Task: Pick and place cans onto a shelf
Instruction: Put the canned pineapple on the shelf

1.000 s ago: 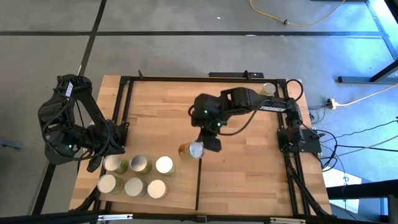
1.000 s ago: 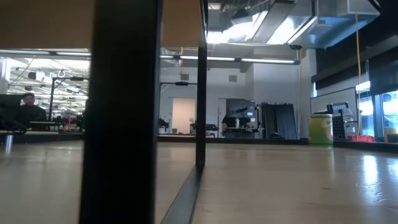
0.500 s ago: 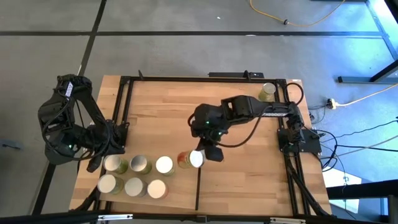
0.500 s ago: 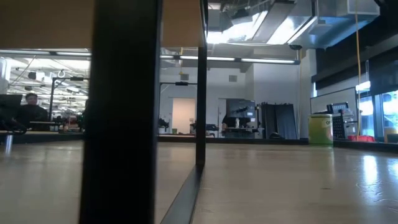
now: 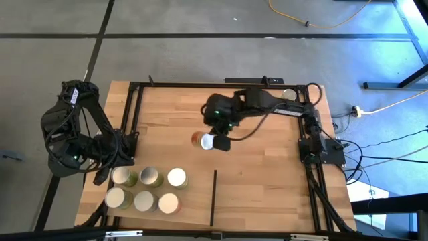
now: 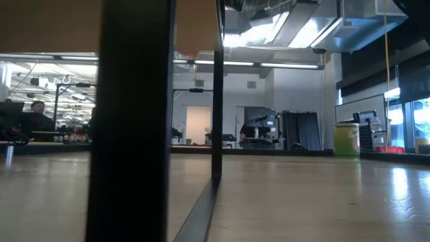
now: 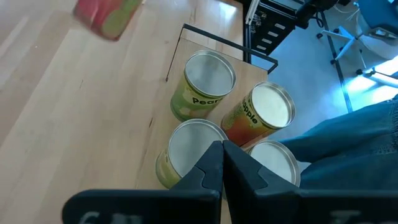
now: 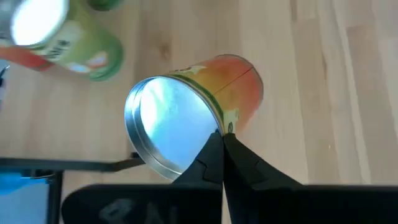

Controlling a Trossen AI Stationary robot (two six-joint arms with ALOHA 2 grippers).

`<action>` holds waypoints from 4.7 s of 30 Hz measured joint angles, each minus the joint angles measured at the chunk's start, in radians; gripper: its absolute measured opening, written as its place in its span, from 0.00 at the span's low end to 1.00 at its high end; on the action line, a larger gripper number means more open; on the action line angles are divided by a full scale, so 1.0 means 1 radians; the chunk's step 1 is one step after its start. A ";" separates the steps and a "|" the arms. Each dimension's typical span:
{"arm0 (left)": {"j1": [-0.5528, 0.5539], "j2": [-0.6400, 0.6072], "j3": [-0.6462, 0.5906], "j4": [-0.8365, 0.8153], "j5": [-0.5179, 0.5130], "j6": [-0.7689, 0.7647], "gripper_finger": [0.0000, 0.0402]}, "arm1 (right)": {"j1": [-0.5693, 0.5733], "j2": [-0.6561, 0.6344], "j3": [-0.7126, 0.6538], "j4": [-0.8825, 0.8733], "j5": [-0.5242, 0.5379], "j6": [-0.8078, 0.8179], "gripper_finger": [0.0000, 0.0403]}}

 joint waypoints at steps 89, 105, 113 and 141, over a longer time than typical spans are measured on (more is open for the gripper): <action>0.322 -0.094 0.000 0.003 -0.231 0.319 0.00 | -0.126 0.041 -0.003 0.015 -0.159 -0.065 0.02; 0.899 -0.019 0.002 0.354 0.119 0.872 0.12 | -0.119 -0.182 -0.003 -0.105 0.065 -0.120 0.03; 1.120 0.146 0.002 0.368 0.364 1.215 0.16 | -0.120 -0.244 -0.003 -0.141 0.172 -0.118 0.03; 1.287 0.700 0.002 0.419 0.865 1.929 0.17 | -0.119 -0.290 -0.003 -0.176 0.248 -0.098 0.03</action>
